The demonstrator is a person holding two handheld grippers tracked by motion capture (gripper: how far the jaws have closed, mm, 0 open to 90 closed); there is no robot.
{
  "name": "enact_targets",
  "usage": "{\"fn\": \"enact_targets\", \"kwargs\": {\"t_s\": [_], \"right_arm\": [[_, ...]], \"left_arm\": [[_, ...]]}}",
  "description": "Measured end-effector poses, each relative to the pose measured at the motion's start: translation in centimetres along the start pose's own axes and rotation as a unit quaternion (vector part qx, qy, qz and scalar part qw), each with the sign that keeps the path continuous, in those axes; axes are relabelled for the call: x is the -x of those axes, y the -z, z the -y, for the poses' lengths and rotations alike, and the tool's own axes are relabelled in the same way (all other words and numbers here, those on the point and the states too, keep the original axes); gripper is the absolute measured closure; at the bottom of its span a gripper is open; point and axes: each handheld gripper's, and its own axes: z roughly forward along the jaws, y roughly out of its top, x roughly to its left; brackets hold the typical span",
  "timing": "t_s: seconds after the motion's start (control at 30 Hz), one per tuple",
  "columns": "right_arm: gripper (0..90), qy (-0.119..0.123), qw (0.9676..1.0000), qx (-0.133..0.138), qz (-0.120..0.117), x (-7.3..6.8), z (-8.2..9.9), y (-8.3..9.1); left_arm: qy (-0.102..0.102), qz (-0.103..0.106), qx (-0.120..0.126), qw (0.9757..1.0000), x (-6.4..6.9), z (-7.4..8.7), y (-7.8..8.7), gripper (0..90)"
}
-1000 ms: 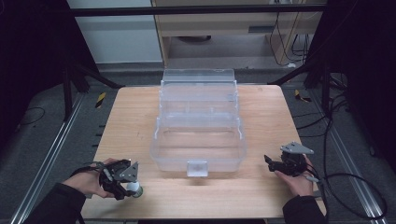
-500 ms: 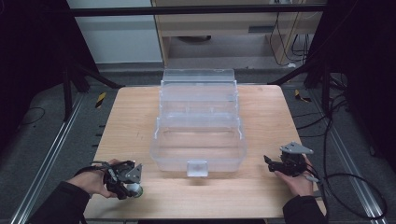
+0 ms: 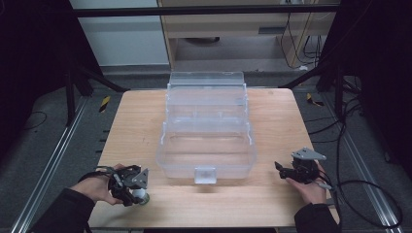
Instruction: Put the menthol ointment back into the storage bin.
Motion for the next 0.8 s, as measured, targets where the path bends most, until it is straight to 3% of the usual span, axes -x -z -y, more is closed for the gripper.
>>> {"fn": "enact_targets", "kwargs": {"t_s": [0.47, 0.8], "right_arm": [[22.7, 0.000, 1.0000, 0.001, -0.004, 0.0, 0.1, 0.0], [22.7, 0.003, 1.0000, 0.000, -0.004, 0.1, 0.1, 0.0]], "left_arm": [[0.022, -0.022, 0.025, 0.9992, -1.0, -0.6, 4.0, 50.1], [0.036, -0.042, 0.051, 0.9972, -1.9, -0.5, 7.0, 50.2]]}}
